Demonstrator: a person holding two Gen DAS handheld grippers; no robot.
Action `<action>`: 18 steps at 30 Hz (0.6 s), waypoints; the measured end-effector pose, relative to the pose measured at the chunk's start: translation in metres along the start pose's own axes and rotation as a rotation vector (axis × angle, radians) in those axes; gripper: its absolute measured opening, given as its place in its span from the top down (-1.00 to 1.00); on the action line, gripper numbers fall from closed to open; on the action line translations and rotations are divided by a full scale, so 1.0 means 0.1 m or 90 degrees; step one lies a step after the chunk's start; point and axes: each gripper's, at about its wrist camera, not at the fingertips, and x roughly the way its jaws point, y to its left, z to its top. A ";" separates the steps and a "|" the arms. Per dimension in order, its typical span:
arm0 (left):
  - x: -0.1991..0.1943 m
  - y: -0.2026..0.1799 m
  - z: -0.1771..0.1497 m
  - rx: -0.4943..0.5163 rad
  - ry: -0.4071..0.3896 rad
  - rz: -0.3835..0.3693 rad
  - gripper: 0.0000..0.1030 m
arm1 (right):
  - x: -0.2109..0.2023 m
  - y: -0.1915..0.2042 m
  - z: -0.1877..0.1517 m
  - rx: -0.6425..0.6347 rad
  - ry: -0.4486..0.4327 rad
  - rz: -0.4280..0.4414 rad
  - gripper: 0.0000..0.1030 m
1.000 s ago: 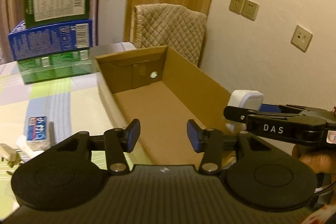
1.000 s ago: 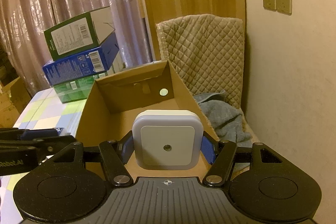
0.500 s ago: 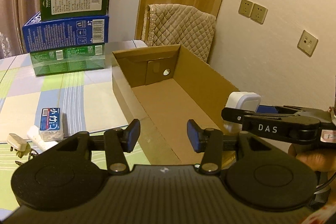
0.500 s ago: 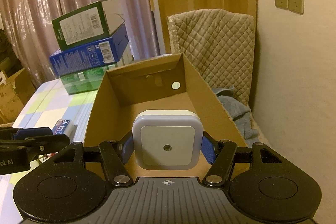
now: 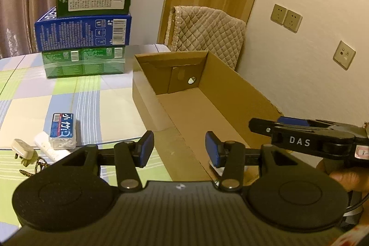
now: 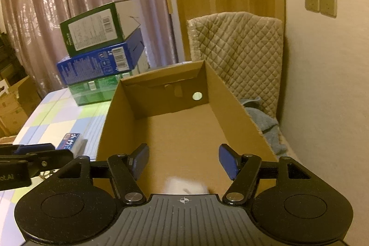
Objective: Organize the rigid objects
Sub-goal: 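Open both tools to release the items into the box and withdraw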
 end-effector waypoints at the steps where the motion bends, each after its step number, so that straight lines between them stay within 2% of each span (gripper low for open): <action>1: -0.02 0.01 0.00 -0.001 -0.001 0.001 0.15 | -0.02 0.00 -0.01 0.004 -0.002 0.003 -0.30; 11: -0.38 0.15 -0.03 -0.012 -0.016 0.012 0.15 | -0.36 0.24 0.01 0.001 -0.012 0.009 -0.33; 18: -0.76 0.30 -0.12 -0.018 -0.027 0.032 0.13 | -0.69 0.60 -0.09 -0.012 -0.022 0.023 -0.34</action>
